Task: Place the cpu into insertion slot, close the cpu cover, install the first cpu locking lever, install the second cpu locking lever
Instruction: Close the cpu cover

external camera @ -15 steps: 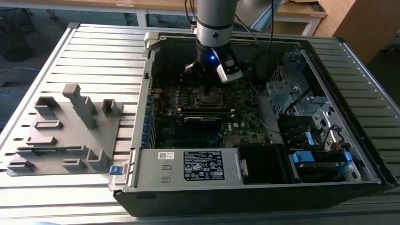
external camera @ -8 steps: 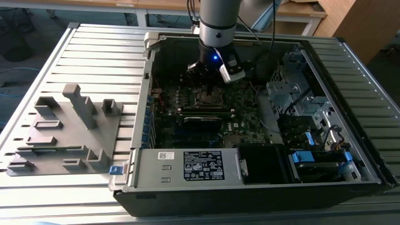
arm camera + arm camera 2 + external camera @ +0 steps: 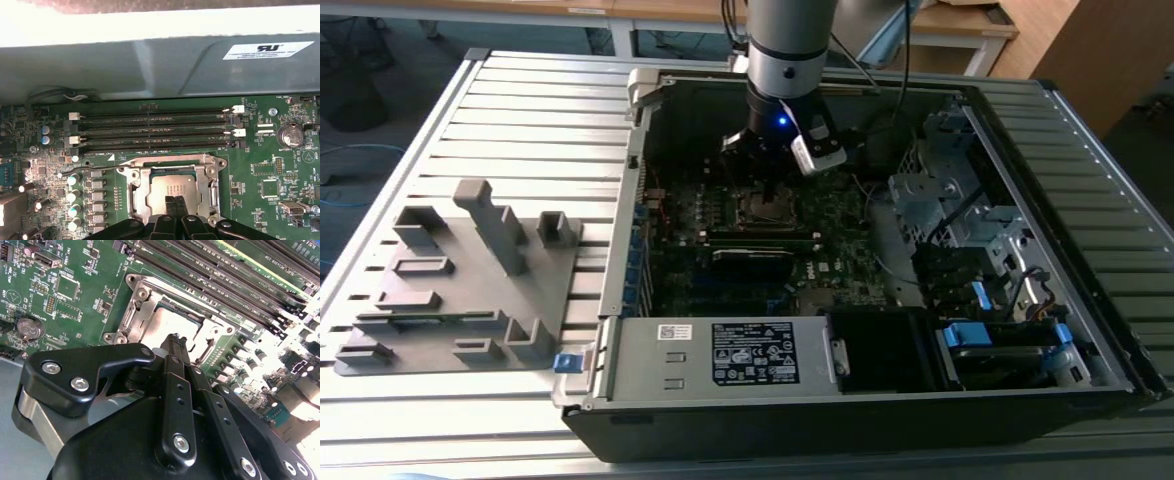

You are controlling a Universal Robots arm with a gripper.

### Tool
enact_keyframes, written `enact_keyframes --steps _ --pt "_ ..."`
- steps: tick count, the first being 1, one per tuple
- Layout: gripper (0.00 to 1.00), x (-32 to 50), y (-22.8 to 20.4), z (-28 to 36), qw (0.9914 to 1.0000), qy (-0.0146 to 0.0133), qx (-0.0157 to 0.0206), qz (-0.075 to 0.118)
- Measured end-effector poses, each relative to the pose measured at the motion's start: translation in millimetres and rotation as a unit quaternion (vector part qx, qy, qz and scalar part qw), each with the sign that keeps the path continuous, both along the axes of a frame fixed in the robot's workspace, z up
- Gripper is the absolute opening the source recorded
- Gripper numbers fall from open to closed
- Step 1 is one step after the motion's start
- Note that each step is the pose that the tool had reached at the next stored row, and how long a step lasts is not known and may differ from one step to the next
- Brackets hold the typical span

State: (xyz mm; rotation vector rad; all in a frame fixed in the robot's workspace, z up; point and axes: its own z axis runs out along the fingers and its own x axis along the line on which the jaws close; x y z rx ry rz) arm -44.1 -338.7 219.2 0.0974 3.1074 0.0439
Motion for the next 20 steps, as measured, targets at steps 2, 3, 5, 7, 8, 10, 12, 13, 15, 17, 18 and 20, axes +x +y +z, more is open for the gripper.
enact_keyframes --steps 2,3,5,7,8,10,12,13,15,17,18,20 --pt "0.11 0.0 0.0 0.0 1.0 0.0 0.0 0.0" --pt "0.11 0.1 0.0 0.0 1.0 0.0 0.0 0.0" --pt "0.11 0.1 0.0 1.2 1.0 0.0 -0.0001 0.0" --pt "0.11 0.1 0.1 1.4 1.0 -0.0001 0.0001 0.0" --pt "0.11 0.1 0.1 1.4 1.0 -0.0001 0.0001 0.0" --pt "0.11 0.1 0.0 1.5 1.0 0.0 0.0 0.0" --pt "0.11 0.1 0.1 1.6 1.0 0.0 0.0 0.0" --pt "0.11 0.1 0.0 4.8 1.0 0.0 0.0 0.0" --pt "0.11 0.1 0.0 7.9 1.0 0.0 0.0 0.0" --pt "0.11 0.1 0.0 8.0 1.0 0.0 0.0 0.0" --pt "0.11 0.1 0.0 8.0 1.0 0.0 0.0 0.0" --pt "0.11 0.1 0.0 8.1 1.0 0.0 0.0 0.0"
